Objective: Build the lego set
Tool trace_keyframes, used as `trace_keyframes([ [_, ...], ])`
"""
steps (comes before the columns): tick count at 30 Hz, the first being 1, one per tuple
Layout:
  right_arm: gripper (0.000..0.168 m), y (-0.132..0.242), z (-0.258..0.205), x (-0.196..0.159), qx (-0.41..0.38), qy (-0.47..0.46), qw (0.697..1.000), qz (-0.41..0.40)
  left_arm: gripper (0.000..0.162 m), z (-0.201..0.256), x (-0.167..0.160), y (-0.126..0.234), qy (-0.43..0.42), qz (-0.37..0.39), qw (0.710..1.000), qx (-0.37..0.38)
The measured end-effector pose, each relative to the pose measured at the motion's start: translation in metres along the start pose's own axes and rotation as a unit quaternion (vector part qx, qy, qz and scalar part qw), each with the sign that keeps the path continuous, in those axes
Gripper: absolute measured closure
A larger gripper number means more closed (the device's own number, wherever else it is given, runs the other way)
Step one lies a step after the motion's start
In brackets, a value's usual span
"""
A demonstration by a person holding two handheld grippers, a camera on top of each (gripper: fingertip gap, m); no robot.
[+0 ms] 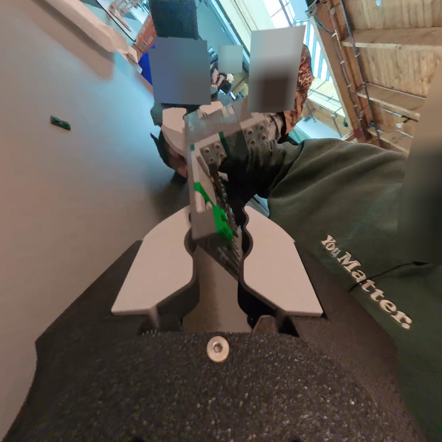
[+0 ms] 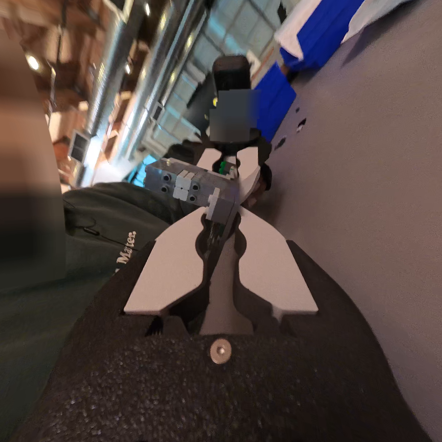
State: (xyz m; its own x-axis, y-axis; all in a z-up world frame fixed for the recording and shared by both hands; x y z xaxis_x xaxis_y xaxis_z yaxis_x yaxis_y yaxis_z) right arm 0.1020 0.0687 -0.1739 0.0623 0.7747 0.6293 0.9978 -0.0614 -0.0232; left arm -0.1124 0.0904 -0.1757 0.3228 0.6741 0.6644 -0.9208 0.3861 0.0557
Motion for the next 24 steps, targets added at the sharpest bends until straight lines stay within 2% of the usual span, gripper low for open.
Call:
trace_keyframes([
  [3, 0.151, 0.004, -0.003, -0.010, 0.001, -0.012, 0.998, 0.065, 0.127, 0.011, -0.006, -0.008, -0.018, 0.018, 1.000, 0.018],
  [7, 0.151, 0.002, -0.009, -0.018, -0.007, 0.001, 0.995, 0.096, 0.151, 0.008, -0.011, -0.010, 0.032, 0.054, 0.997, 0.039],
  [13, 0.150, 0.002, -0.012, -0.012, -0.044, 0.073, 0.994, 0.066, 0.156, 0.001, -0.014, -0.010, 0.082, 0.081, 0.993, 0.034],
  [19, 0.127, 0.011, -0.013, -0.005, -0.044, 0.093, 0.994, 0.026, 0.156, -0.005, -0.016, -0.008, 0.120, 0.103, 0.987, 0.034],
  [20, 0.127, 0.015, -0.013, -0.002, -0.050, 0.100, 0.993, 0.019, 0.156, -0.006, -0.016, -0.006, 0.118, 0.106, 0.986, 0.043],
  [22, 0.132, 0.029, -0.013, 0.006, -0.081, 0.125, 0.989, 0.015, 0.156, -0.008, -0.015, -0.001, 0.117, 0.115, 0.984, 0.065],
  [24, 0.134, 0.043, -0.009, 0.016, -0.158, 0.152, 0.976, -0.002, 0.156, -0.012, -0.016, 0.005, 0.116, 0.122, 0.982, 0.088],
])
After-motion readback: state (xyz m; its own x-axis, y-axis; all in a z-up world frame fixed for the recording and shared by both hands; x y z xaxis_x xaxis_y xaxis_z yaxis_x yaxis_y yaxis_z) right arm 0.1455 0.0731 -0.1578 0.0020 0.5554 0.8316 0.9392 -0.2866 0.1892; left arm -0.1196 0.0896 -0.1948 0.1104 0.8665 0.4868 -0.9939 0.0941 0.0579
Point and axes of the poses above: each gripper's, where its closed fingertips meet, y back along the fingers, x out of its top, z = x × y across the jaws, the point moved 9 cm from there along y, back along the fingers, and after that the axes turned 1 degree about y, right-handed, at the moved point
